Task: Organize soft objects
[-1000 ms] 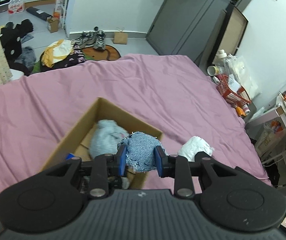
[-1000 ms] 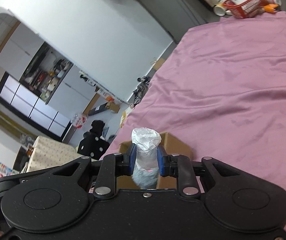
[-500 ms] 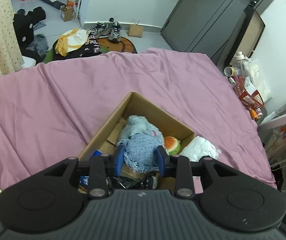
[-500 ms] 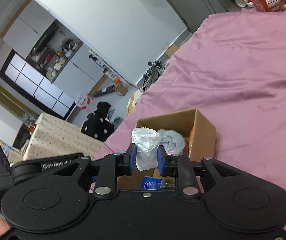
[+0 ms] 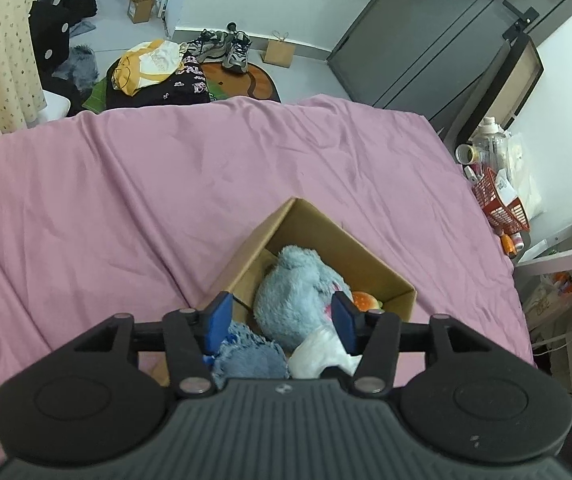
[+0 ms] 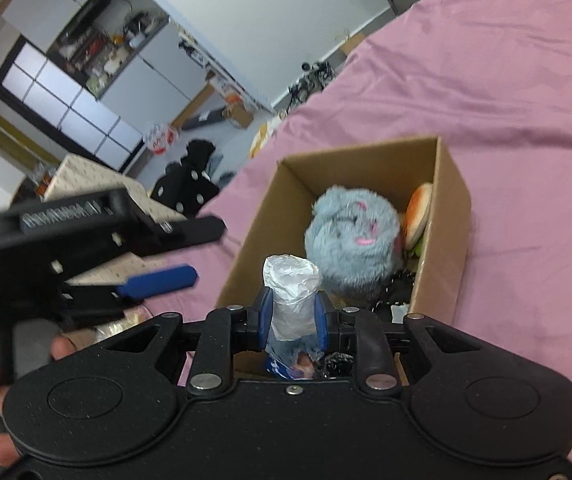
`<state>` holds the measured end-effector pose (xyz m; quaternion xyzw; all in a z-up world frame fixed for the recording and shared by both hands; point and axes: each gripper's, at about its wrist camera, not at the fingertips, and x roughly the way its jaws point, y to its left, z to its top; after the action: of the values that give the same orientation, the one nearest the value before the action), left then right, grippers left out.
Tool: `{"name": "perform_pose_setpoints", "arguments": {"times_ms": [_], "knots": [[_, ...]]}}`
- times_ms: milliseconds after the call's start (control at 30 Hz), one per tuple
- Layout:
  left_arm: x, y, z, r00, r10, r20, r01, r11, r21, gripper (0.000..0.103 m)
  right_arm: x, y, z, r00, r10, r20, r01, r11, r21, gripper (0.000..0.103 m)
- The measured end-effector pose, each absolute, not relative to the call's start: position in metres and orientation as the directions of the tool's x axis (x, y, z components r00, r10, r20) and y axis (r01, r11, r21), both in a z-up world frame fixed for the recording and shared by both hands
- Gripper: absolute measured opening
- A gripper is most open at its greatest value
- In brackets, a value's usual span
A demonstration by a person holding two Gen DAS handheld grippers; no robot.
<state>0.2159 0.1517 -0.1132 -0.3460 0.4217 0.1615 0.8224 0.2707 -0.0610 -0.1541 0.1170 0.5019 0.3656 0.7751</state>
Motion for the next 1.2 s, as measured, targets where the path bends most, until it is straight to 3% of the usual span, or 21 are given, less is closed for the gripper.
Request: {"name": "perform_pose_setpoints", "arguments": {"times_ms": [333,533,600,667,967,1100,1200], "knots": [[0.222,0.171,-0.119,0.58,-0.063,-0.812,-0.558,0.696,-0.452,0.058,0.274,-0.023,-0.165,0.233,0.597,-0.768,-0.503,0.749,0.43,0.022],[0.221,0.179,-0.112,0.572,-0.056,-0.818,-0.558,0.704,-0.439,0.058,0.274,-0.015,-0.161,0.21,0.623,-0.754,-0.507,0.729,0.461,0.027],[0.217,0.18,-0.107,0.576,-0.052,-0.816,-0.56,0.701,-0.44,0.063,0.272,-0.018,-0.153,0.224,0.625,-0.748,-0.501,0.732,0.461,0.03],[0.214,0.179,-0.102,0.582,-0.044,-0.812,-0.562,0.699,-0.441,0.074,0.267,-0.026,-0.145,0.234,0.62,-0.749,-0.486,0.742,0.463,0.03],[0.194,0.159,-0.072,0.581,-0.044,-0.813,-0.519,0.749,-0.412,0.085,0.239,-0.063,-0.104,0.281,0.614,-0.737,-0.445,0.764,0.467,0.031],[0.18,0.146,-0.06,0.572,-0.043,-0.819,-0.487,0.786,-0.381,0.09,0.228,-0.08,-0.083,0.319,0.595,-0.738,-0.432,0.784,0.446,0.048],[0.169,0.136,-0.052,0.572,-0.035,-0.819,-0.47,0.805,-0.363,0.092,0.219,-0.093,-0.068,0.345,0.587,-0.733,-0.428,0.793,0.433,0.05]]}}
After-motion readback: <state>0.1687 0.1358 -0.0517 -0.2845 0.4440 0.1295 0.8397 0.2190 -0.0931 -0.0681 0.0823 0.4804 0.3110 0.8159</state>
